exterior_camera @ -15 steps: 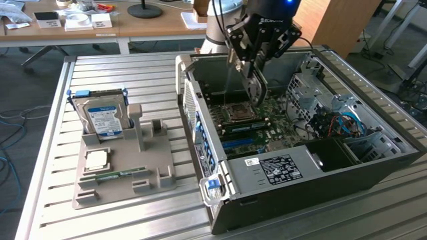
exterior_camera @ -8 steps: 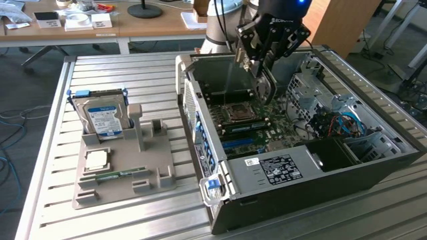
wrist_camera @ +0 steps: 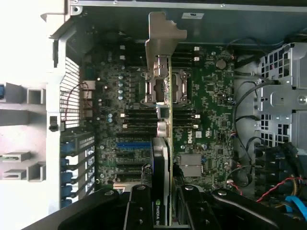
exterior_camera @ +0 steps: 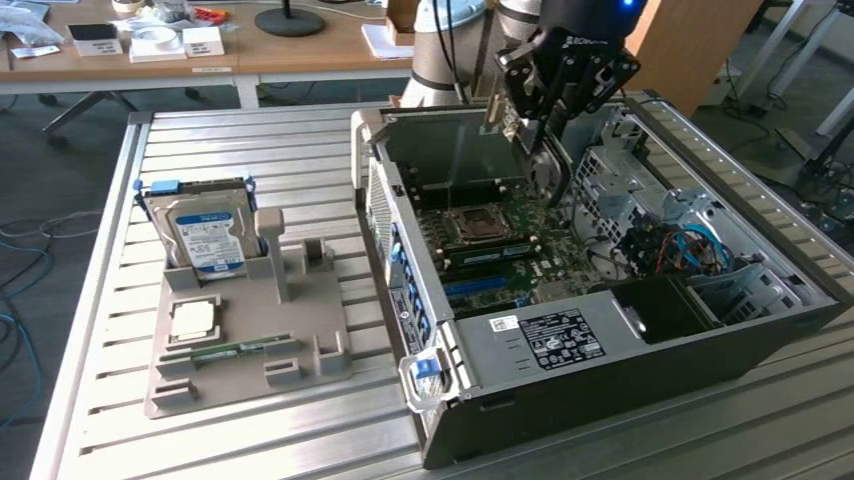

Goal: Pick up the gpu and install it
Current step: 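Pick up the gpu and move the gpu toward the slot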

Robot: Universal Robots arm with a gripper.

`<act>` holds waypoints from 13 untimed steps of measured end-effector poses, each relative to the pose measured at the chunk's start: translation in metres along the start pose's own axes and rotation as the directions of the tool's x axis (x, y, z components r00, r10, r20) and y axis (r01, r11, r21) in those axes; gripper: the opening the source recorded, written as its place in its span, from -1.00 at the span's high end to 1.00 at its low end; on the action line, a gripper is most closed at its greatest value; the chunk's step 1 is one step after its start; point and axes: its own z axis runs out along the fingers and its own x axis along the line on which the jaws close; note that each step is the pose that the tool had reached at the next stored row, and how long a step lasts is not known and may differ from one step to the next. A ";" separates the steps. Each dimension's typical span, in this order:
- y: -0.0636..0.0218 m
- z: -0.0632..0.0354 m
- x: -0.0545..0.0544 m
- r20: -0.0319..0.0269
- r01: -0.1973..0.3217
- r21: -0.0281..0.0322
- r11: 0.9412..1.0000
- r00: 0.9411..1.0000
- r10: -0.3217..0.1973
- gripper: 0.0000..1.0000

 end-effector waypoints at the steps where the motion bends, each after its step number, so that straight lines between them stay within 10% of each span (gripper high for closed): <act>1: 0.0001 0.0001 -0.002 0.000 0.000 0.000 1.000 1.000 0.000 0.47; 13: 0.0007 0.0008 -0.032 0.000 0.000 -0.003 1.000 1.000 0.000 0.47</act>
